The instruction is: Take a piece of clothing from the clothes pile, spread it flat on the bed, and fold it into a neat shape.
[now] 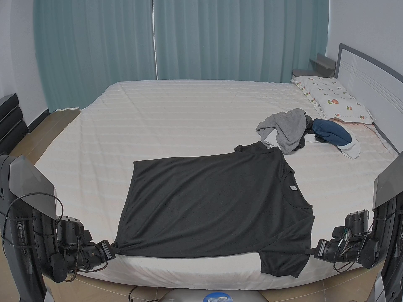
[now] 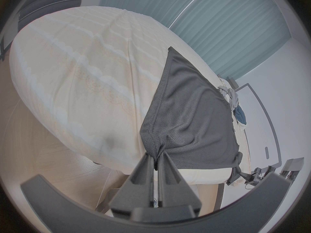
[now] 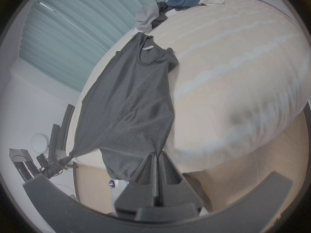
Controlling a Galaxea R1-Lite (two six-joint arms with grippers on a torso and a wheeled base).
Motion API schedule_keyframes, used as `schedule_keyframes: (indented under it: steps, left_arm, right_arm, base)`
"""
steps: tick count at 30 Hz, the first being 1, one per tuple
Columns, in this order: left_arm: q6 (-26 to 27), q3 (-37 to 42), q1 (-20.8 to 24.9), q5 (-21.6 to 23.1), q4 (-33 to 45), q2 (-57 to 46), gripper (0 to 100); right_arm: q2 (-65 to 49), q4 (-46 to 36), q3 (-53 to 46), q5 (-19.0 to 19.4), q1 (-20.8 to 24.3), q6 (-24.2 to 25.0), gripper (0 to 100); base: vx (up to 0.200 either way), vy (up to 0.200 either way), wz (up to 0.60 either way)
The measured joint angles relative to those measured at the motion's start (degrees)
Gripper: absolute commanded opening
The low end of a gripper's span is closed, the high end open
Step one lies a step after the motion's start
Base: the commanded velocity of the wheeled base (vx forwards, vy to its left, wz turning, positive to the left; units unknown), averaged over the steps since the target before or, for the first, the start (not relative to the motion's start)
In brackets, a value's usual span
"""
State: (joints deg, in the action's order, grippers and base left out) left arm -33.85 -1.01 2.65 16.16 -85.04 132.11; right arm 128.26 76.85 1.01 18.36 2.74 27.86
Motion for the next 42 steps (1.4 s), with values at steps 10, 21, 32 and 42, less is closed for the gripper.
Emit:
schedule_keyframes:
  steps: [10,21,32,42]
  left_arm:
    - [1.01,0.0,-0.72,-0.68,0.04,-0.16,0]
    - [4.19,0.0,0.24,-3.08,4.74,-1.33,0]
    - [4.4,0.0,4.16,-8.27,7.06,-1.73,0]
    - [5.83,0.0,5.23,-8.37,17.69,-6.1,0]
  right_arm:
    - [-5.96,-12.64,0.0,-0.49,0.01,-0.51,0]
    - [-15.93,-27.92,-0.05,-2.74,-0.18,-6.05,0]
    - [-20.81,-31.72,0.0,-7.55,-0.29,-8.48,0]
    - [-24.1,-37.41,-0.02,-7.72,-0.13,-12.13,0]
  base:
    - [0.0,0.0,0.0]
    - [0.0,0.0,0.0]
    - [0.0,0.0,0.0]
    - [0.0,0.0,0.0]
